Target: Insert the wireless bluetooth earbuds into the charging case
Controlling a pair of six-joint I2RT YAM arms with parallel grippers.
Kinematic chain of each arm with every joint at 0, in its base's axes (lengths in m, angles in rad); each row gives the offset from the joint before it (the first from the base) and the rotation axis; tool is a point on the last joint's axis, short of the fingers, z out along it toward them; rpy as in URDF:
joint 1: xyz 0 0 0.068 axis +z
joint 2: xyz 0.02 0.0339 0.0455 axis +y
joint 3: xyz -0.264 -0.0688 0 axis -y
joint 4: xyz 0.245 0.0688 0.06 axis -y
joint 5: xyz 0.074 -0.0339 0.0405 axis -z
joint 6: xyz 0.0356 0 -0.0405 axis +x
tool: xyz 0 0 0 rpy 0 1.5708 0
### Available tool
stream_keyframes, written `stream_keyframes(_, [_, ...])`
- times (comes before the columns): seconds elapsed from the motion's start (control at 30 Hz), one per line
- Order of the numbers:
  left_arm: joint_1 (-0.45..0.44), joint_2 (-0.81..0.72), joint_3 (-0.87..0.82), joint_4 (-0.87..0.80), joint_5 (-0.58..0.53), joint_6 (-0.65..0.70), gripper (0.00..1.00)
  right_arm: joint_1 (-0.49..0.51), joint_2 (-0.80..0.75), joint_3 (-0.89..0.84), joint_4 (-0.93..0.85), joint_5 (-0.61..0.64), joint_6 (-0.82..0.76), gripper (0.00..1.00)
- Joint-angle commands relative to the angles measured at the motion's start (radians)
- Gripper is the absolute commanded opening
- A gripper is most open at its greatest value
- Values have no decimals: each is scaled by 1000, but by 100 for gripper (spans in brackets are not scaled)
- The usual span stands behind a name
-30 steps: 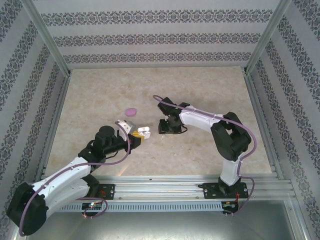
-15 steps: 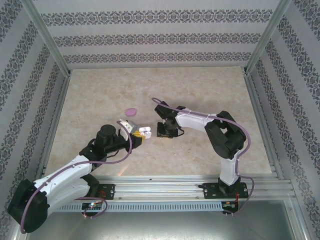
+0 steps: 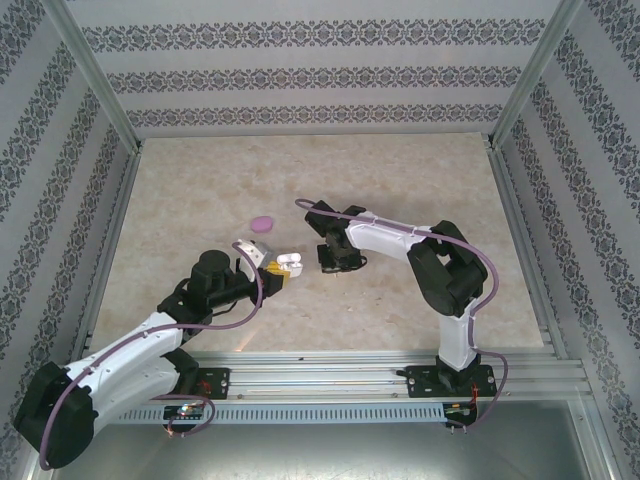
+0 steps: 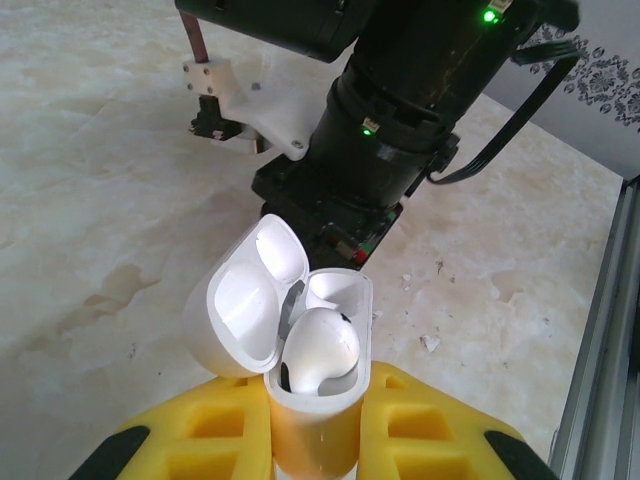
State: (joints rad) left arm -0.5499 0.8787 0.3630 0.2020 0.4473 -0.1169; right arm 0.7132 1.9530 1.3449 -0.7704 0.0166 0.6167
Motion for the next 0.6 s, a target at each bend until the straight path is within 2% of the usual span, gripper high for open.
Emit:
stream_keyframes(0.0, [-9,-1,-1,39,13,22,0,-29,-26,13,-176,151,-98,12])
stream_keyframes(0.23, [-10,-16,-12,34,9,19,0,-59,35,8,-296,269,-162,14])
stream_keyframes(0.4, [-9,-23,-6,19,5,25,0,-29,87,29,-295,216,-154,24])
stream_keyframes(0.57, [-10,-25,-1,10,5,26,0,-6,72,32,-247,121,-123,35])
